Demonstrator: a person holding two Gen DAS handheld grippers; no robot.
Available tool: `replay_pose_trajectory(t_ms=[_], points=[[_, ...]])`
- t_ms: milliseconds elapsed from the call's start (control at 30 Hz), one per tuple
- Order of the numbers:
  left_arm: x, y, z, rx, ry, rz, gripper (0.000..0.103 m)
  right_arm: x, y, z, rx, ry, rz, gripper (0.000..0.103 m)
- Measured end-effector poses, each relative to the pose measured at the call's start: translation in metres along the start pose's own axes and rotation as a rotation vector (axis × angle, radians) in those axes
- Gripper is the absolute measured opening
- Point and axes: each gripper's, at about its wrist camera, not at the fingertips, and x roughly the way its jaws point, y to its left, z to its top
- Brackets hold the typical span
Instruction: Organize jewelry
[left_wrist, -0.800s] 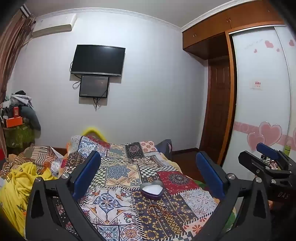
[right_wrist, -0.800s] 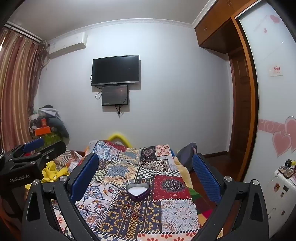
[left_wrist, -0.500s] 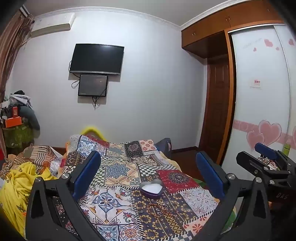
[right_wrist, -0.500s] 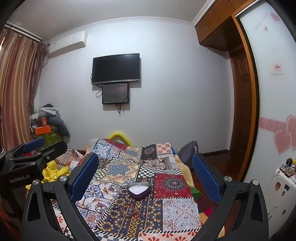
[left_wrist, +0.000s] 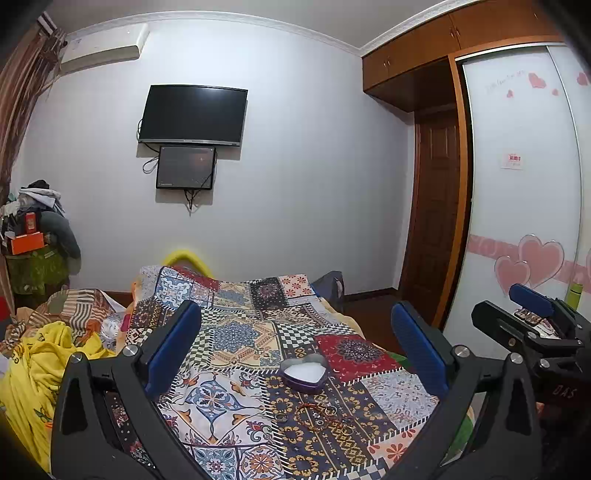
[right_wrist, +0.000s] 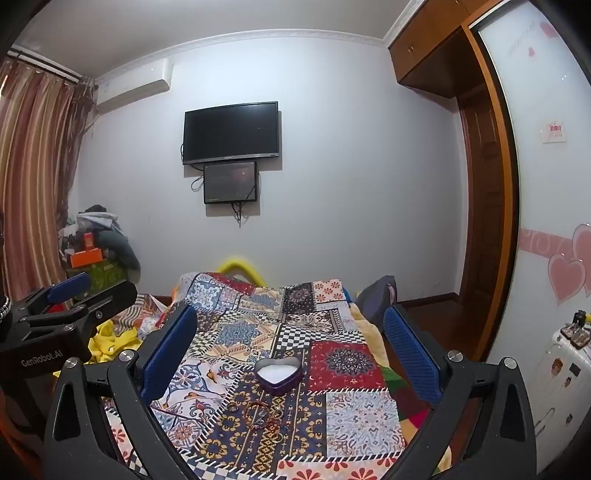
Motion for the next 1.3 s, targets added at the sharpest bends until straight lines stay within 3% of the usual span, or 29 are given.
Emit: replay_pose_trajectory(t_ms=[1300], points=[[0.0006,-0.0032,-0.0013,0.018,0.006,-0.004,0.103,0.0004,-0.0034,-0.0018,0.006,0.002,0.001,0.1]])
